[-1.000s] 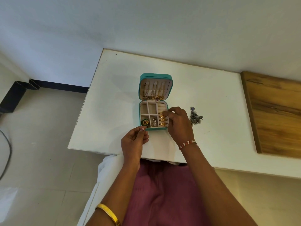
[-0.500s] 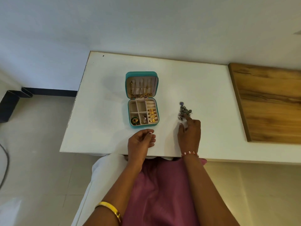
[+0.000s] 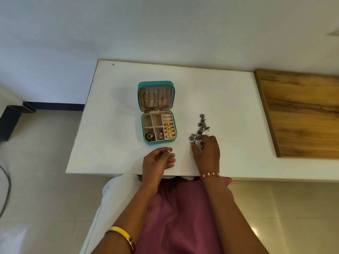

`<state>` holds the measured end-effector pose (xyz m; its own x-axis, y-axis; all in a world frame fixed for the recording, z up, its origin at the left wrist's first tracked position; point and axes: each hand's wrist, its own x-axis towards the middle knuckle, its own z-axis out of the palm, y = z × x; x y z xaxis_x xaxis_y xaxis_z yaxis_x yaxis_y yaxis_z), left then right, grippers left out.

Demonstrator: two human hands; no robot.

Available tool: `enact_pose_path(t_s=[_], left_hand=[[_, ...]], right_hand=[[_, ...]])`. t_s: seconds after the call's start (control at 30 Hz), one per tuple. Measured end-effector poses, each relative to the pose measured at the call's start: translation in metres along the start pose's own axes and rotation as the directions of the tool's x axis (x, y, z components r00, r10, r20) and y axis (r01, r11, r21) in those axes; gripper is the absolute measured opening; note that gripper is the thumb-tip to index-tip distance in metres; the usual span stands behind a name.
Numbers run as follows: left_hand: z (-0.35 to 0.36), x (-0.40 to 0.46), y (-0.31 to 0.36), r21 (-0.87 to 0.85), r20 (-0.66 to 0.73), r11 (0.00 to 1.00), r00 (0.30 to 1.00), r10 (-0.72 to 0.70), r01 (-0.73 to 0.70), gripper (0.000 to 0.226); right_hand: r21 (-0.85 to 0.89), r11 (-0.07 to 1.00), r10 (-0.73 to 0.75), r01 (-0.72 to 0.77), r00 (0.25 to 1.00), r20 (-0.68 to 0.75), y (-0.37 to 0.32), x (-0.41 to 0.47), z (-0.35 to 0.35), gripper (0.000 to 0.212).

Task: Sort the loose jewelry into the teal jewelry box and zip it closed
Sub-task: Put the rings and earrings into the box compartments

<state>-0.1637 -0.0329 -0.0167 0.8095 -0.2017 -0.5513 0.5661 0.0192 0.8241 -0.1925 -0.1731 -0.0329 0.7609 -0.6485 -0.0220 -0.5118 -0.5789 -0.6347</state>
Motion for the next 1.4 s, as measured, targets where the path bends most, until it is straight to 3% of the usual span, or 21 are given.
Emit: enact_pose_path(t_s=[0.07,0.23,0.37,0.6,0.83,0.93,1.07,1.17,1.27,1.4], left_hand=[[0.000,0.000,0.000,0.004,0.002,1.000,1.000,-0.002,0.002,0.016],[-0.001,0.001,0.000,-0.010,0.011,1.000,1.000,-0.010,0.010,0.016],[-0.001,0.000,0.001,-0.013,0.015,1.000,1.000,-0.010,0.010,0.016],[-0.002,0.001,0.000,-0.015,0.020,1.000,1.000,-0.022,0.022,0.014],[-0.006,-0.003,0.001,0.001,0.029,0.999,0.998,-0.051,0.051,0.018],[-0.008,-0.007,0.002,-0.028,0.071,0.994,0.992,-0.108,0.110,0.020],[-0.013,-0.013,0.009,-0.285,0.209,0.904,0.941,-0.266,0.319,0.022],[-0.018,-0.013,0.011,-0.342,0.214,0.878,0.937,-0.275,0.335,0.020],[-0.020,-0.009,0.012,-0.392,0.172,0.871,0.953,-0.248,0.297,0.022],[-0.020,-0.007,0.011,-0.425,0.163,0.859,0.958,-0.236,0.284,0.023]], right_hand=[[-0.019,1.000,-0.005,0.006,1.000,0.015,-0.001,0.000,0.001,0.028],[-0.043,0.999,-0.018,0.019,1.000,0.022,-0.002,0.001,0.004,0.013],[0.132,0.991,0.039,-0.030,0.997,-0.068,-0.004,-0.002,-0.001,0.006],[0.659,0.742,0.280,-0.122,0.950,-0.140,-0.021,-0.008,-0.025,0.020],[0.790,0.607,0.224,-0.084,0.972,-0.069,-0.046,-0.024,-0.043,0.029],[0.814,0.564,0.163,-0.137,0.985,0.053,-0.055,-0.036,-0.043,0.031],[0.718,0.670,0.020,-0.188,0.972,0.236,-0.059,-0.056,-0.028,0.032],[0.607,0.774,-0.024,-0.180,0.950,0.312,-0.056,-0.067,-0.015,0.033],[0.532,0.826,0.008,-0.186,0.948,0.318,-0.051,-0.068,-0.007,0.033],[0.430,0.887,0.076,-0.169,0.972,0.224,-0.038,-0.058,-0.005,0.022]])
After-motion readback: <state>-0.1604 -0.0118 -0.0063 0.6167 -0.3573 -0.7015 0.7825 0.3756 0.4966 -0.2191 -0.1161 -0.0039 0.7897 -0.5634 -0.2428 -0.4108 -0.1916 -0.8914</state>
